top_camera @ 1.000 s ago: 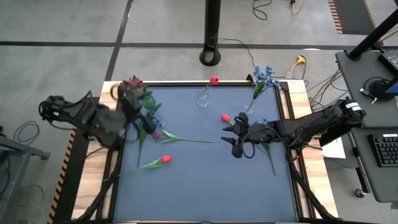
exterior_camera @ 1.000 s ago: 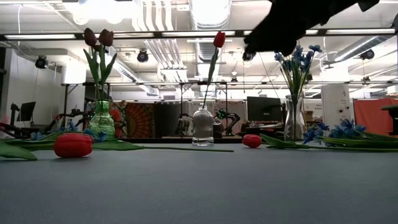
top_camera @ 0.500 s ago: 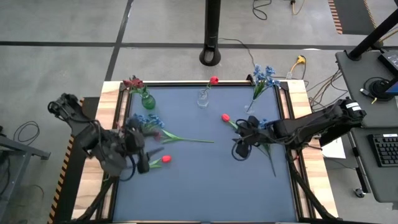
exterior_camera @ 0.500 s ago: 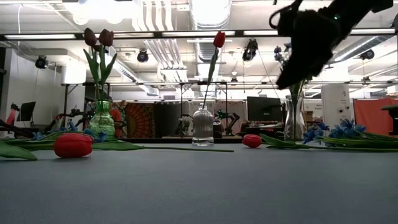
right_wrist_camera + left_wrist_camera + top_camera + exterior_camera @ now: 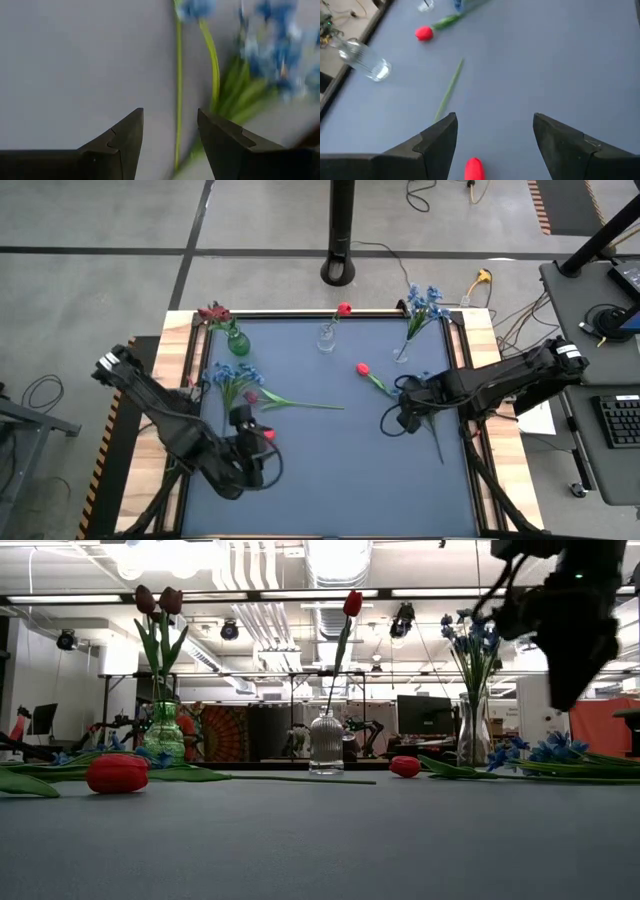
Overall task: Sort flowers into vase by color
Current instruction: Put the right blue flowers into the right transparent vase
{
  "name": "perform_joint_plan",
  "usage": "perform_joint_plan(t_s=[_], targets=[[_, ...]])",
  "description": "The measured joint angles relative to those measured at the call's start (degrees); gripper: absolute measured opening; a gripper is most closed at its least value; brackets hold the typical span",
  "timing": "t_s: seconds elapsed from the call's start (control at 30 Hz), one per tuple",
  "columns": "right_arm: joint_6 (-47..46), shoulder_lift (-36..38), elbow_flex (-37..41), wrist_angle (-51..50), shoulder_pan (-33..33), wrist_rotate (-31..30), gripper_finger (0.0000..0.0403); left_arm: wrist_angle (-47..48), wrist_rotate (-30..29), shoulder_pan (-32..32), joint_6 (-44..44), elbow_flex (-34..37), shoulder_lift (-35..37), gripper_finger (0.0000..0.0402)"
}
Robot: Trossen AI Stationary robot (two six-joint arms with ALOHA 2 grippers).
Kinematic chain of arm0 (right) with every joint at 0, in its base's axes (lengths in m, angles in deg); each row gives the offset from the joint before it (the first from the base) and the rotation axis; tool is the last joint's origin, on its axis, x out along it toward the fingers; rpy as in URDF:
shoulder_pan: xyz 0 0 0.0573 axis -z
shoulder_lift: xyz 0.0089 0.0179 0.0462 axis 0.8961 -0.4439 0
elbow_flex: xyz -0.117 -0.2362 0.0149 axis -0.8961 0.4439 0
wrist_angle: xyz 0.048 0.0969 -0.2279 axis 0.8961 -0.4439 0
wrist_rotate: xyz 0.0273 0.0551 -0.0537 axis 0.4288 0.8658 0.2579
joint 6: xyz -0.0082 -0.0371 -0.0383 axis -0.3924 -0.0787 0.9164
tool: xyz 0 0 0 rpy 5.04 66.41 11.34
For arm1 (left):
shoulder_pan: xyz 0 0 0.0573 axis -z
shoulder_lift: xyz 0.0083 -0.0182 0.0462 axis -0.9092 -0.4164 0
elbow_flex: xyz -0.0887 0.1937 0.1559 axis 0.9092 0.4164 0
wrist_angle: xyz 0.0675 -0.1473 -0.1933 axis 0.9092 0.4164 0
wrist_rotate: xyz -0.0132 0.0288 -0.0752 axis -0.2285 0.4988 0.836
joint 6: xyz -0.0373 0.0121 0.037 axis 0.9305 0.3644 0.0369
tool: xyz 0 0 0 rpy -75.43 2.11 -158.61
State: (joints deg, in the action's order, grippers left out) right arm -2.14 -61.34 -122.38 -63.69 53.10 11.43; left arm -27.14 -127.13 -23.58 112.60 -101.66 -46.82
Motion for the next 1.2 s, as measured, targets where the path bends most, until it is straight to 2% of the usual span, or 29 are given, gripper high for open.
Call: perform_joint_plan(t_s=[0.23,0.4,0.73,1.2], targets=[[-6.6,0.0,0.1,-9.0,-2.3,6.6,0.018,-2.8,0.1,-1.2,-0.4,0.0,-7.8,0.0242],[-9.7,0.1,0.6,-10.4,-4.1,7.1,0.018,-2.7,0.1,-3.9,-4.1,0.0,-11.0,0.0242],[-11.1,0.0,5.7,-7.6,-3.8,0.6,0.018,-4.9,0.5,-9.5,-10.4,0.1,-12.5,0.0215],[-14.5,0.0,15.1,4.8,-3.7,0.5,0.018,-10.8,1.0,-11.6,-13.2,2.8,-12.5,0.0199]])
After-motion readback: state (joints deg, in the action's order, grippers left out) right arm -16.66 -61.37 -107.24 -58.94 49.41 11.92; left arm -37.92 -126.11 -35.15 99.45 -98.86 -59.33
